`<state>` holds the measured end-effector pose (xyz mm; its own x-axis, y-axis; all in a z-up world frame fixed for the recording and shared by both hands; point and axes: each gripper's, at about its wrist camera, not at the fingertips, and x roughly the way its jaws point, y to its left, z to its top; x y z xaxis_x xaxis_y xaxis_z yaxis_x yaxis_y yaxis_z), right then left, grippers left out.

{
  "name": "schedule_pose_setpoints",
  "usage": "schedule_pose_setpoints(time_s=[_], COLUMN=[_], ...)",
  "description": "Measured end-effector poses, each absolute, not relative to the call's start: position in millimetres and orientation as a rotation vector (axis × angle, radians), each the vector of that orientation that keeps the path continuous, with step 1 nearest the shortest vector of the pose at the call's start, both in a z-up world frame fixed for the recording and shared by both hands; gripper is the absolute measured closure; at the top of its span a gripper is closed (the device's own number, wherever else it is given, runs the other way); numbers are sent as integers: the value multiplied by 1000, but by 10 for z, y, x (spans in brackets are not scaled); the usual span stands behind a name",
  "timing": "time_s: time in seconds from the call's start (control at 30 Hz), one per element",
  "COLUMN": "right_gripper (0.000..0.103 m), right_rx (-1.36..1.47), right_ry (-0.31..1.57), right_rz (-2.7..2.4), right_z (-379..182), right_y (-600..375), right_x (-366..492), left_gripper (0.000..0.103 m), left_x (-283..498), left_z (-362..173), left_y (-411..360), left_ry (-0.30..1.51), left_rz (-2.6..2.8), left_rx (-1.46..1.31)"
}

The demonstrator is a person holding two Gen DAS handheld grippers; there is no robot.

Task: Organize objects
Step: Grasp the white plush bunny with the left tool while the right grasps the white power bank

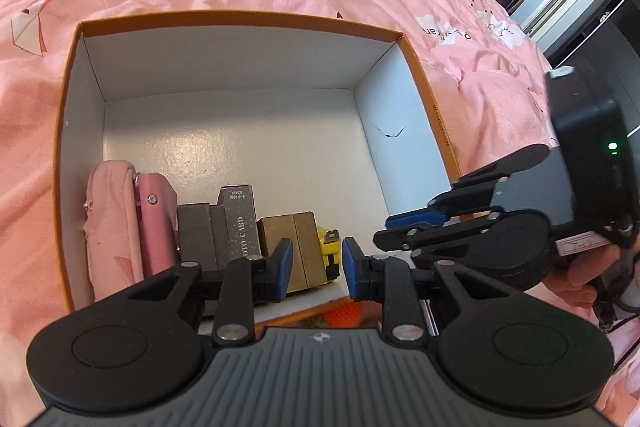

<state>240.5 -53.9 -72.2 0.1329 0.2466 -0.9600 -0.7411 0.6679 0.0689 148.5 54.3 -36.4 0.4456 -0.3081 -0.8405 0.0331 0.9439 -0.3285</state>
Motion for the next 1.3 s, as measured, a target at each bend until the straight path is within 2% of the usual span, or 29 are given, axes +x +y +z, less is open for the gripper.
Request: schedule_pose_setpoints(time_s=[0.07,0.3,0.4,0.47,0.6,0.7,0.77,0.87,1.1,1.17,1.3], right_gripper=[84,81,72,69,67,63,57,54,48,44,44], right_rx=[-438,-241,-160,-132,-79,-55,-73,-64,-93,-110,-102], right_ry=[1211,1069,1047,1063,1122,1154,1163,1196,1234,1246,1254], right_rz=[736,636,595,544,447,398,367,364,339,335,323], right_z=[-603,-173,-88,-153,-344,-507,-597,-702,-881,-930,-966], right_y=[-621,-1128,-1265,-1280,-1402,-1436,-1419,-1408,-1375,-1351,-1371], right_x=[2325,1922,1698,1587,1417,1323,1265,1226,1285,1304,1326], left_gripper=[74,74,74,73,73,73,68,57,41,37,31], left_x=[1406,1086,961,890,827,758,708,609,504,487,491], left_z=[-298,-114,-138,-206,-416,-520,-552,-576,-669,-712,-787], left_y=[538,493,409,324,236,189,208,317,477,478,441], left_ry=[1081,1054,1071,1085,1126,1134,1143,1154,1214,1228,1256], left_rz=[-218,-265,-318,-346,-361,-309,-285,-242,-182,-181,-176], left_rx=[-267,-239,-236,-228,-247,-164,-120,-92,-73,-68,-36])
